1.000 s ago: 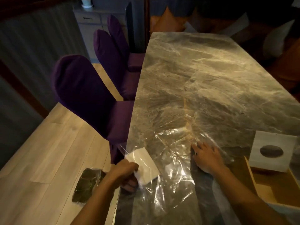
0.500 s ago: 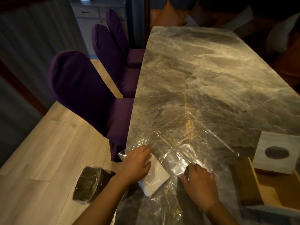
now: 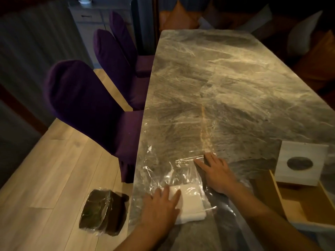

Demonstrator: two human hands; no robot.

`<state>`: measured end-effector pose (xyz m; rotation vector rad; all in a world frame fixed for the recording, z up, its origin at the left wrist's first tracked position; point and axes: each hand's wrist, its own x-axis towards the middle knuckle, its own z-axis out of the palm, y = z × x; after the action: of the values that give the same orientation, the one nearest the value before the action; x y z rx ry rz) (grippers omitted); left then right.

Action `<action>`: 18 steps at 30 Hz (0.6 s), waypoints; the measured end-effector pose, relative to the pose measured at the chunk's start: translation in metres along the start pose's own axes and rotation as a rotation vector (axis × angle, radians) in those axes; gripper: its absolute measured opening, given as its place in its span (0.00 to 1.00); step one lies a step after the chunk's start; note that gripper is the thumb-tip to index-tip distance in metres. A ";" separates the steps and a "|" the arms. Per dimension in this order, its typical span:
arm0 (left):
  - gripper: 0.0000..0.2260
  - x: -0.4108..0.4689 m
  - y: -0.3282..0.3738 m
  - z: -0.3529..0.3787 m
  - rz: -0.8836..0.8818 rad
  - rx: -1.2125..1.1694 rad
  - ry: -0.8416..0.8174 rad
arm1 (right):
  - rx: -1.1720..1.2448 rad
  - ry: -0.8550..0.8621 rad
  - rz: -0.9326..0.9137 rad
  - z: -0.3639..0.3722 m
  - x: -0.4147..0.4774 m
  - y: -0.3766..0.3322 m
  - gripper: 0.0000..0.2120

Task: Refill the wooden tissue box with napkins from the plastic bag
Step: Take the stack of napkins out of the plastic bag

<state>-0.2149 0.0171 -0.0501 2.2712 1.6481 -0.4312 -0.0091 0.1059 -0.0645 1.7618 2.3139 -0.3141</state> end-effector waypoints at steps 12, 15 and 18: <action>0.24 -0.001 0.003 0.004 0.005 -0.089 0.107 | 0.194 0.171 0.155 0.004 -0.018 0.002 0.23; 0.23 -0.001 0.001 0.004 0.011 -0.122 0.107 | 0.285 0.181 0.275 0.009 -0.038 0.001 0.18; 0.22 0.000 -0.001 0.005 -0.002 -0.198 0.142 | 0.324 0.179 0.361 0.015 -0.060 0.000 0.16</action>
<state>-0.2163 0.0150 -0.0546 2.1963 1.6778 -0.1031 0.0070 0.0457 -0.0610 2.4088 2.0845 -0.5071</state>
